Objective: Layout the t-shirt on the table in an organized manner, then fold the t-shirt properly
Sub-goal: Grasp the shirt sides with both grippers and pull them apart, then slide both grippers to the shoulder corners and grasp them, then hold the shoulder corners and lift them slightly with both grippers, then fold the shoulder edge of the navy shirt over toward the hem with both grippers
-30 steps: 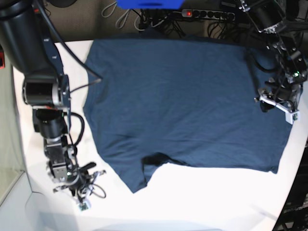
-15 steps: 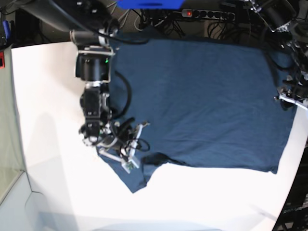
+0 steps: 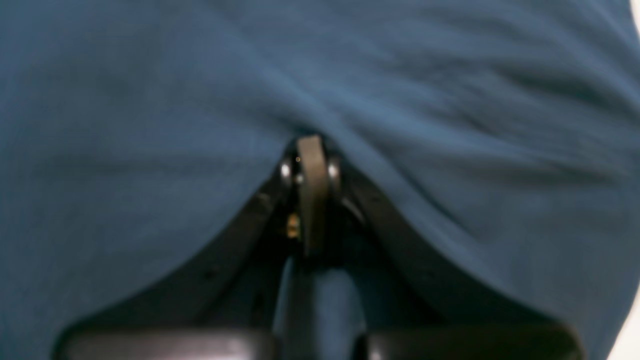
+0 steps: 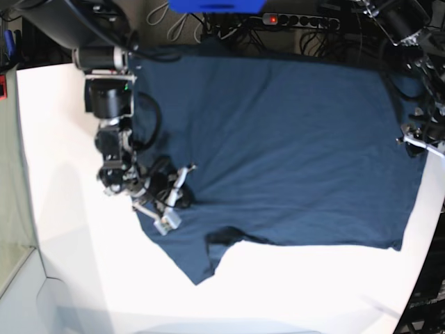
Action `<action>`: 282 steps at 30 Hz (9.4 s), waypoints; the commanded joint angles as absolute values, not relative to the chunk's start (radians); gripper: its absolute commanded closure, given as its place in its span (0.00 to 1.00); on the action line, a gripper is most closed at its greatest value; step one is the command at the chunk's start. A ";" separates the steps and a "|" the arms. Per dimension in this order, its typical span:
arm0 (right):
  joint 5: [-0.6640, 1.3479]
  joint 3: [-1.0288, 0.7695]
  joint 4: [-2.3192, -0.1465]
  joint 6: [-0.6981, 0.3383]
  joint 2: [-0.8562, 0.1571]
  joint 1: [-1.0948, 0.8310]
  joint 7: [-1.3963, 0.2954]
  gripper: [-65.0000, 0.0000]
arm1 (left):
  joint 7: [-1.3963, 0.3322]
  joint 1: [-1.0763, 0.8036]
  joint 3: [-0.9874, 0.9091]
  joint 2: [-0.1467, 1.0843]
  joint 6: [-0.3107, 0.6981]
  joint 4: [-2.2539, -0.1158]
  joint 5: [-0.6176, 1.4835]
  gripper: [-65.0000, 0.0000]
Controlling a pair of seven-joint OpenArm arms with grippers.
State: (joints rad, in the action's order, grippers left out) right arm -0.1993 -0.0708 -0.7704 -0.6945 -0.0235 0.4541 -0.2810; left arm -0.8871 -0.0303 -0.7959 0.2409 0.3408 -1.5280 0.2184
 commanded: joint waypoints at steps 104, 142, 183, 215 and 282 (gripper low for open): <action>-0.298 -0.219 -1.070 -0.487 -0.168 0.515 -0.309 1.00 | -0.797 -0.021 -0.684 0.191 0.343 -1.382 0.387 0.47; -0.298 -0.380 -1.885 -0.698 0.039 -0.223 -0.782 0.37 | -0.912 -0.305 -0.829 0.189 0.613 -1.540 0.262 0.23; -0.297 -0.300 -2.020 -0.698 0.157 -0.441 -0.897 0.37 | -0.886 -0.240 -0.828 0.140 0.698 -1.540 0.170 0.99; -0.193 -0.320 -1.845 -0.698 0.157 -0.435 -0.886 1.00 | -0.888 -0.242 -0.835 0.147 0.698 -1.552 0.170 0.99; -0.194 -0.312 -1.466 -0.698 0.035 0.257 -0.885 1.00 | -0.895 0.280 -0.702 0.197 0.698 -1.290 0.170 0.99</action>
